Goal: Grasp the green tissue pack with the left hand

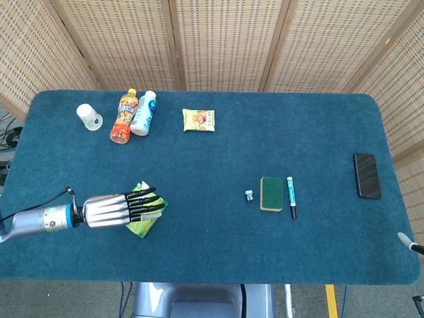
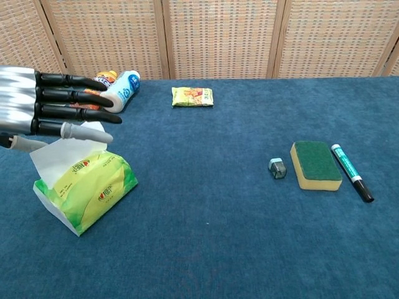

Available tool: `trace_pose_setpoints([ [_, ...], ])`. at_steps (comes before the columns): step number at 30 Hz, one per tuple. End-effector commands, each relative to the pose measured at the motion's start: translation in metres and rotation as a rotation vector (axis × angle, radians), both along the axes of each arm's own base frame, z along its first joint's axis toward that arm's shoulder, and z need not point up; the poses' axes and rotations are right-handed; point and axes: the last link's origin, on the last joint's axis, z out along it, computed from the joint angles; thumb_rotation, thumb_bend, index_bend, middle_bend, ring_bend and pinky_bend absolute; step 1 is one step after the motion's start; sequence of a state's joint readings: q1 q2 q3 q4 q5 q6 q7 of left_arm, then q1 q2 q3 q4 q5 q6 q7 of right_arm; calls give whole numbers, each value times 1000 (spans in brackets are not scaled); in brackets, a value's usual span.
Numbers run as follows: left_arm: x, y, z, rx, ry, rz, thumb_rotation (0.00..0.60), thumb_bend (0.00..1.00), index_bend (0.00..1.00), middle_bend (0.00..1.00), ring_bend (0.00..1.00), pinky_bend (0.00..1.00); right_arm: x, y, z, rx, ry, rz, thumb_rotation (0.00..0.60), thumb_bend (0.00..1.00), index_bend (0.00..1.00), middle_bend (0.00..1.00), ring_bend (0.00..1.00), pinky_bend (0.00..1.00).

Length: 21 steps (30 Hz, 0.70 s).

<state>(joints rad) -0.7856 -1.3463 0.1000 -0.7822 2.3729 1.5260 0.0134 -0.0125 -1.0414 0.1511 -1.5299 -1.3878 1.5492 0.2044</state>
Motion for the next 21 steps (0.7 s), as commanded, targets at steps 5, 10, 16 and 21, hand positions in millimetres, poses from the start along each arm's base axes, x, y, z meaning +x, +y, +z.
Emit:
trace_pose_setpoints([
  [5,-5,0,-13,-6,61,-57,600,448,488,222,281,282,-1,0,1,0,-12,2,600,0,0,0,0,0],
  [10,-11,0,-14,0,77,-66,600,588,760,442,457,407,-2,0,2,-1,-21,5,600,0,0,0,0,0],
  [16,-20,-1,-12,33,72,-91,600,625,885,505,498,448,-2,0,2,-3,-28,9,600,0,0,0,0,0],
  [21,6,13,7,128,-152,-72,600,602,890,515,507,454,-1,1,2,0,-35,12,600,0,0,0,0,0],
])
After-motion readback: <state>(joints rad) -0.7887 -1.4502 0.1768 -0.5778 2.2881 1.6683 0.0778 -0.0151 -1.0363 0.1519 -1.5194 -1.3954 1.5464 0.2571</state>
